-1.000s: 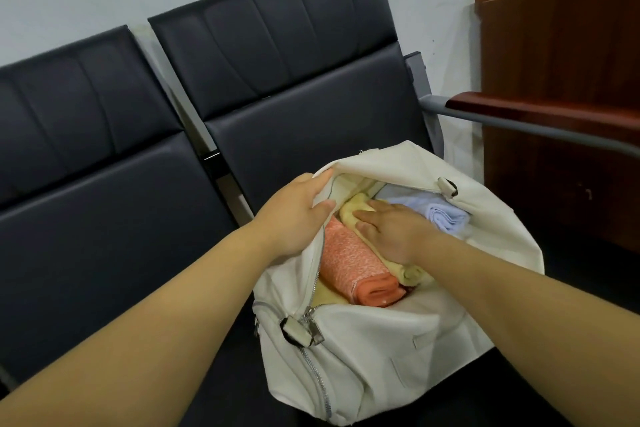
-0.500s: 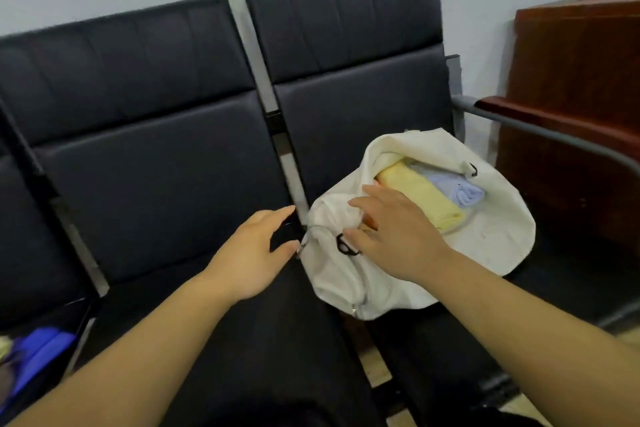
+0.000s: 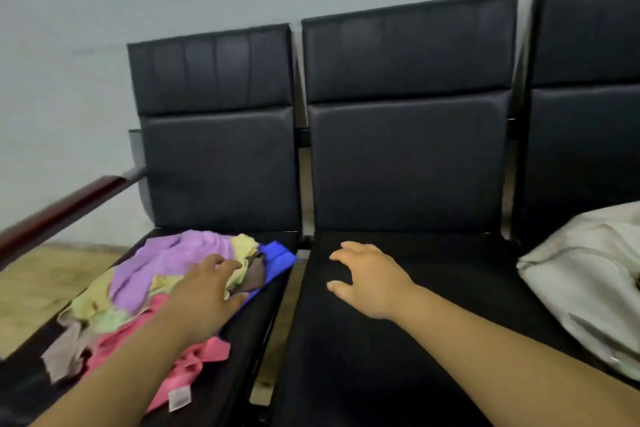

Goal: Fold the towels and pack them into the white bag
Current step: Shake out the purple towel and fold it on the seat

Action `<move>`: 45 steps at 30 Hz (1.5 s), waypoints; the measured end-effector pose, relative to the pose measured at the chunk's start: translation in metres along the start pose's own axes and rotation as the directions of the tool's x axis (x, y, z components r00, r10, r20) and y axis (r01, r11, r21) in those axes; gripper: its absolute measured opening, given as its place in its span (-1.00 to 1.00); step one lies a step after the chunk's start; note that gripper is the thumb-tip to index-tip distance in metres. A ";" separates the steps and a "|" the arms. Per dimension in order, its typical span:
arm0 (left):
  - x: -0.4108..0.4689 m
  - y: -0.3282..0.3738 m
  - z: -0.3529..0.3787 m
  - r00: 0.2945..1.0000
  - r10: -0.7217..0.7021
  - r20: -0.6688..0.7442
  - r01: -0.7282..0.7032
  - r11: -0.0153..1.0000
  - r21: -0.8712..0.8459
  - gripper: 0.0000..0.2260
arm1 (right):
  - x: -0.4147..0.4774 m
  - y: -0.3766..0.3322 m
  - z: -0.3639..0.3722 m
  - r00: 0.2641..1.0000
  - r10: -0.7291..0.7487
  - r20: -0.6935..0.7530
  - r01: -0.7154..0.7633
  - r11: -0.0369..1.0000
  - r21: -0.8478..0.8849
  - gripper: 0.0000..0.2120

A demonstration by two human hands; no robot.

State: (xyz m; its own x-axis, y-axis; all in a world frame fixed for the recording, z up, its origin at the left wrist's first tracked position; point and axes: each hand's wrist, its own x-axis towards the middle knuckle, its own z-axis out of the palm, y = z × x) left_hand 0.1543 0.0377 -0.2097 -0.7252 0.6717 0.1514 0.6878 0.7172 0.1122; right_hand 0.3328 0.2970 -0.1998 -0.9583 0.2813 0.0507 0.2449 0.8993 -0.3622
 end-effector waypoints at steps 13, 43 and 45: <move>0.022 -0.156 0.054 0.884 -0.456 -0.100 0.440 0.885 -0.149 -0.21 | 0.206 -0.127 0.126 0.991 -0.067 0.116 0.044 0.980 0.195 -0.51; 0.021 0.061 -0.072 0.970 -0.080 -0.231 -0.094 0.751 -0.653 -0.84 | 0.018 0.042 -0.110 0.863 0.315 -0.395 0.043 0.733 0.679 -0.81; 0.012 0.103 -0.060 0.991 0.013 -0.134 -0.102 0.724 -0.683 -0.87 | -0.021 0.084 -0.105 0.839 0.400 -0.370 -0.054 0.737 0.674 -0.82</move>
State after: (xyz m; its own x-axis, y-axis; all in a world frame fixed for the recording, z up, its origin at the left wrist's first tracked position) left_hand 0.2182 0.1085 -0.1375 -0.7054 0.6499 0.2829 0.5940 0.3242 0.7362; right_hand 0.3892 0.4019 -0.1335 -0.6514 0.7191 0.2419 0.1323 0.4216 -0.8971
